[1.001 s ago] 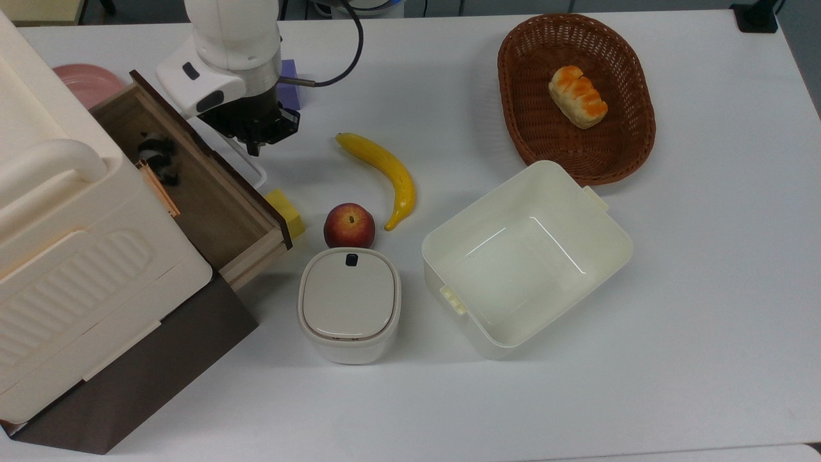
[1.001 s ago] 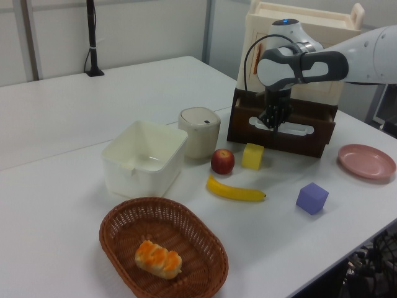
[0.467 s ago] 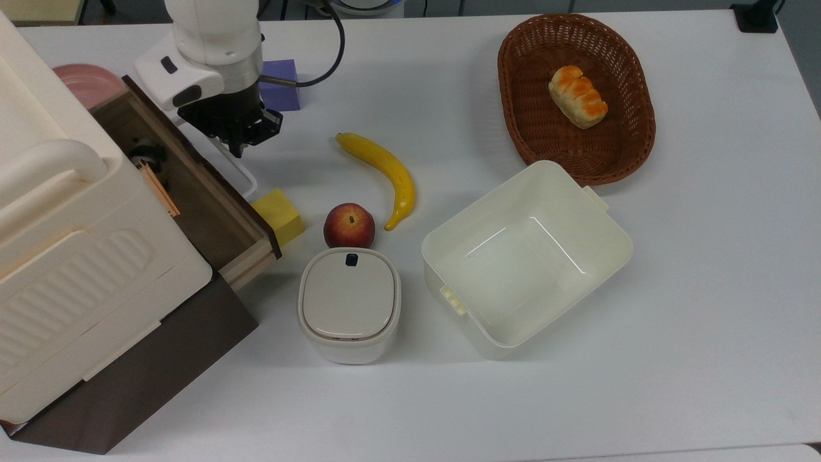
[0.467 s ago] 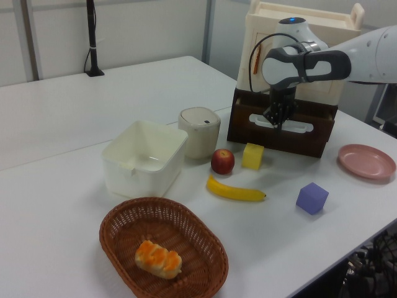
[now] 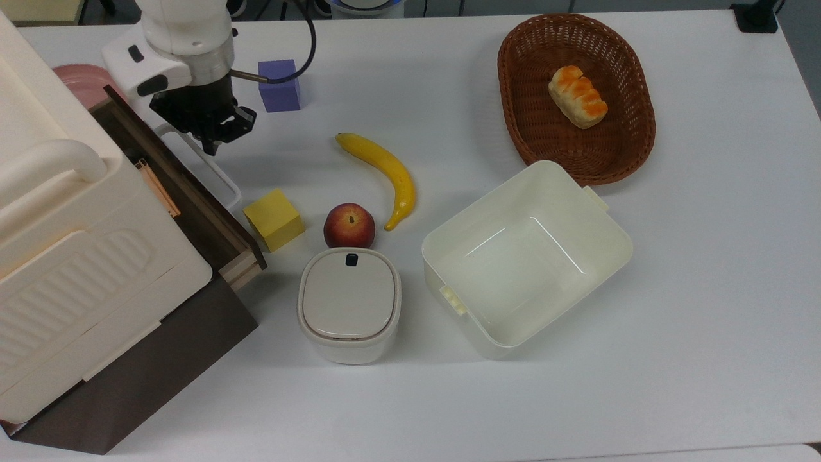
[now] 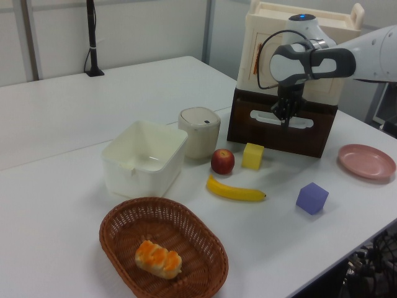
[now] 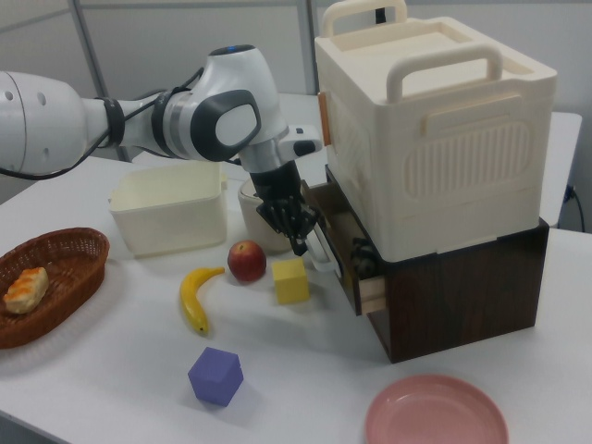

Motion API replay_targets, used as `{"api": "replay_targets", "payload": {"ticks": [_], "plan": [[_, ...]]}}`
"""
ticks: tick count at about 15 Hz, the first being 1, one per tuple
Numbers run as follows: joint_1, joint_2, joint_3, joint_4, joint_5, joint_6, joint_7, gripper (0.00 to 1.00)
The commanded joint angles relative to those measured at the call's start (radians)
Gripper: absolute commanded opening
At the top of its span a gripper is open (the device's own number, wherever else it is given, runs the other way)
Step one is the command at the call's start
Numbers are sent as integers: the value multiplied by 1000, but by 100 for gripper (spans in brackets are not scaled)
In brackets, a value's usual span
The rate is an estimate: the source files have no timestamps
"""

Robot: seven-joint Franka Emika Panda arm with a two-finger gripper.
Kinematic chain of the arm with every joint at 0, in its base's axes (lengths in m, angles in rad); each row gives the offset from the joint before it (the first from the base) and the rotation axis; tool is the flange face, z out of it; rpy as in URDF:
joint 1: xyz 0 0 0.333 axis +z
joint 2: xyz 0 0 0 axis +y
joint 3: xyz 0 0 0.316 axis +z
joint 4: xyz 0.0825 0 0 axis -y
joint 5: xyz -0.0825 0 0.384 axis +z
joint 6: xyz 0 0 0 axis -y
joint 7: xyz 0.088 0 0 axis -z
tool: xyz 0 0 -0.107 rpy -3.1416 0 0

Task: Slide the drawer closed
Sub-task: 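Push the drawer front with the gripper into the wooden unit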

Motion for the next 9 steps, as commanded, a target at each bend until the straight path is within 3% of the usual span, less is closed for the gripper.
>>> {"api": "replay_targets", "payload": {"ticks": [1, 9], "plan": [[-10, 40, -16, 42, 1, 29, 6, 1], [-27, 80, -27, 44, 7, 113, 16, 1]]}}
